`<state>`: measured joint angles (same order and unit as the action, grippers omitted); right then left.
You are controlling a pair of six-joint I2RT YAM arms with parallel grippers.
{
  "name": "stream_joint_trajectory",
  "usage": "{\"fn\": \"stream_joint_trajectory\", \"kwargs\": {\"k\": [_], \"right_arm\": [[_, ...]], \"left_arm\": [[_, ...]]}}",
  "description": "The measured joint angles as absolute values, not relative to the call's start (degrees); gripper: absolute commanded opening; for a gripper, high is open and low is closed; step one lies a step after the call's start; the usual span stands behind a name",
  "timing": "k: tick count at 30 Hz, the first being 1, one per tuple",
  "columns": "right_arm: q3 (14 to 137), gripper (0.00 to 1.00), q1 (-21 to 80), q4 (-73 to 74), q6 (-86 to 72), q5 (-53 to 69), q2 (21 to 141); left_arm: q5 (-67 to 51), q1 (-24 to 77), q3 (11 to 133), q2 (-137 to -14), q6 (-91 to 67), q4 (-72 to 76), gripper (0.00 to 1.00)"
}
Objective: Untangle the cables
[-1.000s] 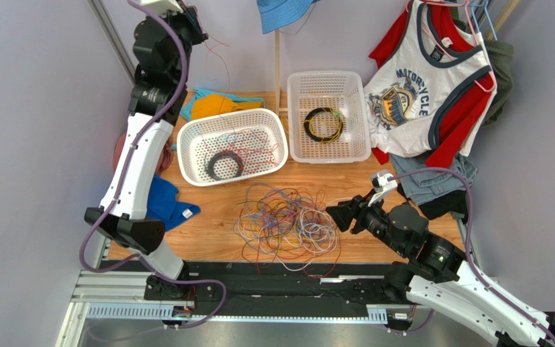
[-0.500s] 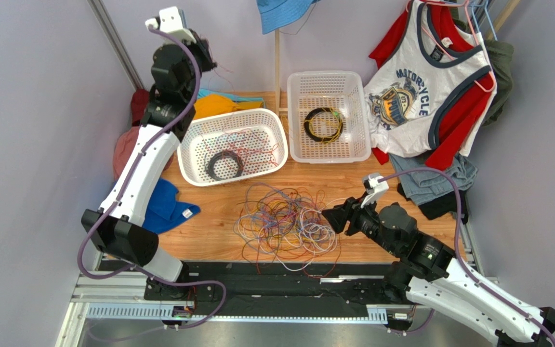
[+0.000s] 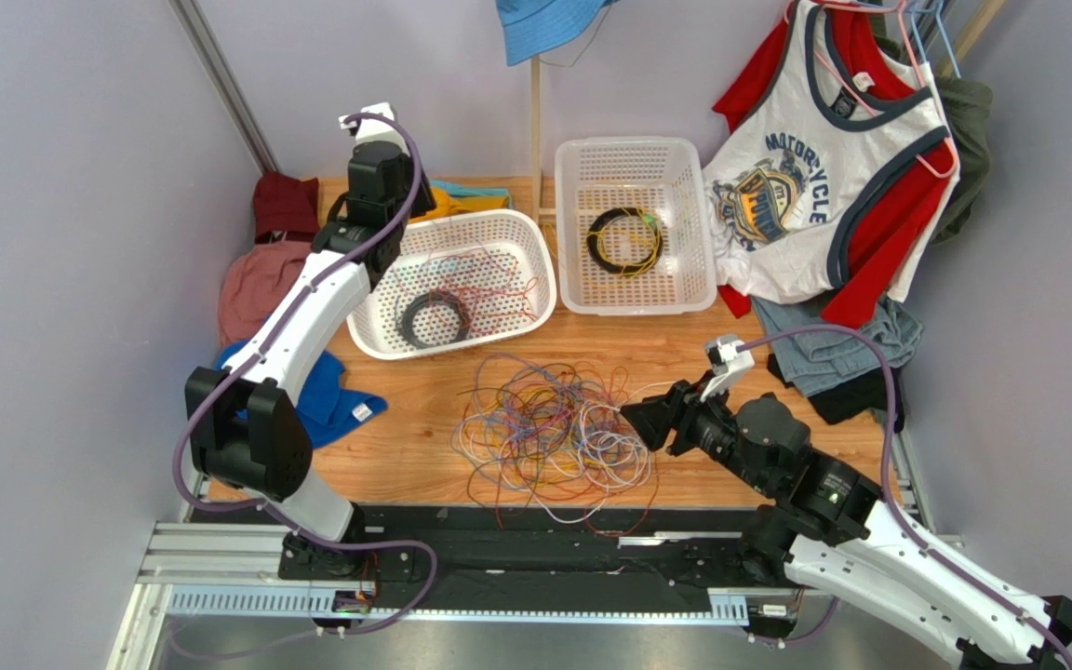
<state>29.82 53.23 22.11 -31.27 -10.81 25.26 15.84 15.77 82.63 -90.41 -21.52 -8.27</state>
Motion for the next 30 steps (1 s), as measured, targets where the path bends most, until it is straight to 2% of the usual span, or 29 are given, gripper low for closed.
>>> {"fn": "stream_joint_trajectory", "kwargs": {"k": [1, 5, 12, 17, 20, 25, 30], "right_arm": [[29.82, 0.49, 53.23, 22.17, -31.38, -10.85, 25.04], [29.8, 0.49, 53.23, 22.68, -31.79, -11.03, 24.23], [28.86, 0.49, 53.23, 23.55, -32.36, -11.94, 23.35], [27.24, 0.48, 53.23, 23.53, -33.3, -12.82, 22.87], [25.54, 0.47, 53.23, 23.53, -33.87, -13.1, 23.0], [24.29, 0.46, 53.23, 23.73, -34.94, -13.17, 24.4], [24.29, 0.46, 53.23, 23.88, -36.27, -13.15, 24.47]], "left_arm": [[15.38, 15.57, 82.85, -90.5, -21.52, -9.19, 0.98], [12.91, 15.22, 81.21, -87.13, -22.5, -9.61, 0.99], [8.75, 15.27, 77.76, -70.7, -23.73, -9.74, 0.99], [4.86, 18.92, 65.76, -58.98, -27.88, -7.64, 0.99], [4.36, 32.03, 55.48, -53.74, -30.33, -7.25, 0.99], [5.65, 47.7, 42.59, -59.22, -34.17, -9.1, 0.99], [5.8, 54.48, 40.56, -63.86, -34.92, -8.86, 0.98]]}}
